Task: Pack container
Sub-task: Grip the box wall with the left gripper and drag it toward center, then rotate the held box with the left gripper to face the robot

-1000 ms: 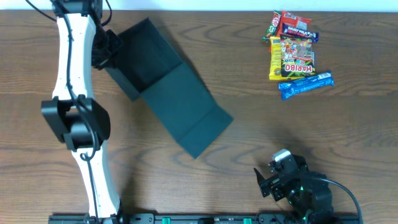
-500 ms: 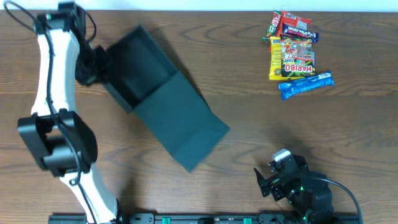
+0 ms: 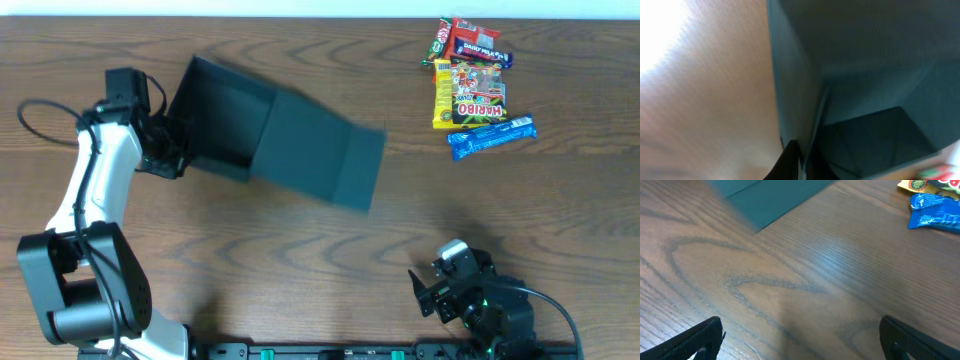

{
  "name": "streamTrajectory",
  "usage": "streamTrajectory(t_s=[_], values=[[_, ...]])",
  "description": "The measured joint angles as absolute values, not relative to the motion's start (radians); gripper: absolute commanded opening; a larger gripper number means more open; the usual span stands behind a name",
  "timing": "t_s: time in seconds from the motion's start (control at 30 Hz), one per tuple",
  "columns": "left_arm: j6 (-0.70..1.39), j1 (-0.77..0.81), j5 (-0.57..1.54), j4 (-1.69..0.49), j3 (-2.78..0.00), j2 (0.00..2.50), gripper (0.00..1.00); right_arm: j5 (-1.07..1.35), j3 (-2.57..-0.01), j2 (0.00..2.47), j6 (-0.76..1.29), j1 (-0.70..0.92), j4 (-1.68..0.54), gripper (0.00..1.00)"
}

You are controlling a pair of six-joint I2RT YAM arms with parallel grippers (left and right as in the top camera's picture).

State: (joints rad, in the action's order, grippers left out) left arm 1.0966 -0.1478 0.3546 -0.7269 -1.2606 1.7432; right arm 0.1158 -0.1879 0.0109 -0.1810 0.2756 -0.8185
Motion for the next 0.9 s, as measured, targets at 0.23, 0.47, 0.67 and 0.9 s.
streamTrajectory(t_s=[0.23, 0.47, 0.67, 0.9], values=[[1.513, -0.099, 0.470, -0.410, -1.095, 1.739, 0.06, 0.116, -0.188, 0.011, -0.181, 0.275, -0.818, 0.99], [1.776, 0.093, 0.472, -0.277, -1.077, 1.739, 0.95, 0.116, -0.188, 0.011, -0.181, 0.275, -0.818, 0.99], [1.618, 0.134, 0.530, -0.153, -1.076, 1.739, 0.95, 0.116, -0.188, 0.011, -0.181, 0.275, -0.818, 0.99], [1.307, 0.133, 0.657, -0.154, -1.076, 1.732, 0.93, 0.116, -0.188, 0.011, -0.181, 0.275, -0.818, 0.99]])
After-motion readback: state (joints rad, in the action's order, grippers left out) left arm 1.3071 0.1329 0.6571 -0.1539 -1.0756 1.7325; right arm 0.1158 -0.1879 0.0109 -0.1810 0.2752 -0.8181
